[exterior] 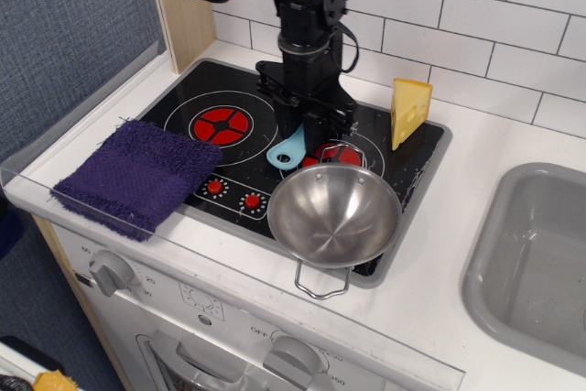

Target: Move the spoon with the robot and palce it on the blue cloth.

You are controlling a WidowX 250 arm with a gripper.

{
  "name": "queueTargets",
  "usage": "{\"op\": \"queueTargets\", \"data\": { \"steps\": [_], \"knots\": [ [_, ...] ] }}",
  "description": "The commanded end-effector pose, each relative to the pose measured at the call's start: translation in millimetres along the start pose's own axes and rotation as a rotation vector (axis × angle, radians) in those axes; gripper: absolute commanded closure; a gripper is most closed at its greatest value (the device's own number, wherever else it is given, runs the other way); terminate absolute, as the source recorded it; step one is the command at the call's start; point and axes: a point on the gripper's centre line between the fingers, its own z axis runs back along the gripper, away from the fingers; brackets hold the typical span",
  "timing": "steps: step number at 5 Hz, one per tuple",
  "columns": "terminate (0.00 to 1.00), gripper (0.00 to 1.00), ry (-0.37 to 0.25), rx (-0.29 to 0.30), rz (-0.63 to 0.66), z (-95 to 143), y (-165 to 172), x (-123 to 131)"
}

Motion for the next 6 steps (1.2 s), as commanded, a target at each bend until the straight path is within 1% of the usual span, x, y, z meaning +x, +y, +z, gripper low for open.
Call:
{"op": "queueTargets", "data": {
  "steps": [1,2,3,4,5,6],
  "knots": [
    [0.00,1.00,-0.144,-0.035,0.077,69.4,34.6,-13.6],
    [0.00,1.00,-0.125,-0.053,0.095,79.1,48.6,-45.1],
    [0.00,1.00,-0.089,-0.050,0.097,78.8,65.8,-81.8],
    [0.00,1.00,-0.055,-0.042,0.101,70.0,80.9,-105.8],
    [0.00,1.00,-0.039,-0.037,0.102,62.1,90.9,-114.2],
    [0.00,1.00,-0.017,-0.017,0.084,51.8,91.9,-113.9]
  ]
}}
